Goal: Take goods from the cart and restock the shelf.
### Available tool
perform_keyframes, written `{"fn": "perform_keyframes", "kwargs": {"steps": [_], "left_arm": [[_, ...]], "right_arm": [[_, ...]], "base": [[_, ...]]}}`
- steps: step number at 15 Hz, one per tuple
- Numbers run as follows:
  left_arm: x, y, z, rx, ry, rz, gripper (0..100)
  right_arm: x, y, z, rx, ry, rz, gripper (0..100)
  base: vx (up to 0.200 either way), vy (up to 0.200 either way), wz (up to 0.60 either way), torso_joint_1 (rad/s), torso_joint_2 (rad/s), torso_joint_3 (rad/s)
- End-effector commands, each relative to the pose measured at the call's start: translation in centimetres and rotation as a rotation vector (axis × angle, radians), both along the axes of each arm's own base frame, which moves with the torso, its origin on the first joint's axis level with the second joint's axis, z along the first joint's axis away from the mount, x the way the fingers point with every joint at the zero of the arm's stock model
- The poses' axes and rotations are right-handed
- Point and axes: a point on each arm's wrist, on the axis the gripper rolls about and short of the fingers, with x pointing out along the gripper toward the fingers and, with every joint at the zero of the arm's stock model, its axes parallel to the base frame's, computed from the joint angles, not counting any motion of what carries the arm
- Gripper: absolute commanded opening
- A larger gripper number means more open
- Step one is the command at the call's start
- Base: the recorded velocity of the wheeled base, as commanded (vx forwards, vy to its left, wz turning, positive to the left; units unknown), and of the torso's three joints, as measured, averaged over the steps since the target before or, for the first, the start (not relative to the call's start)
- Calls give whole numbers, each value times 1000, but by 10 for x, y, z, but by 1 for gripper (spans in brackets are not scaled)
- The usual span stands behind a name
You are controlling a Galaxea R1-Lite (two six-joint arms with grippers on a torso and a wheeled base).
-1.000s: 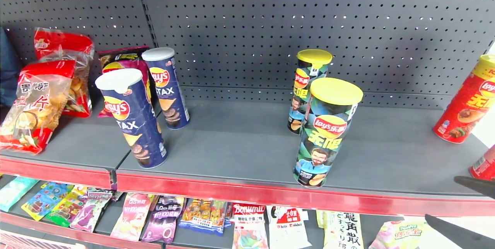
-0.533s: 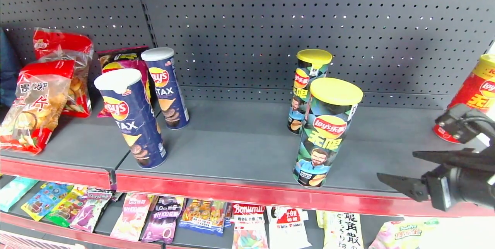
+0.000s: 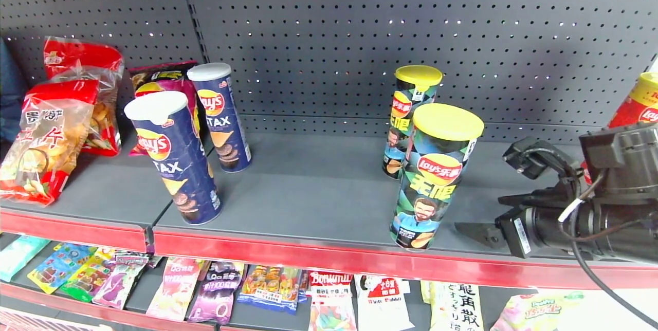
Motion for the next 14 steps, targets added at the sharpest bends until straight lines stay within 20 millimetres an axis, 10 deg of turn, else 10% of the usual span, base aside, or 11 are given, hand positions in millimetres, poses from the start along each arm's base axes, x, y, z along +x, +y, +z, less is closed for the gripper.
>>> {"fn": "perform_keyframes", "kwargs": {"steps": [1, 14], "left_arm": [[0, 0, 0, 1, 3, 0, 100], [0, 0, 0, 1, 3, 0, 100]], "right_arm": [[3, 3, -5, -11, 21, 8, 100], [10, 20, -10, -22, 40, 66, 100]], "base": [[0, 0, 0, 0, 0, 0], [0, 0, 0, 0, 0, 0]]}}
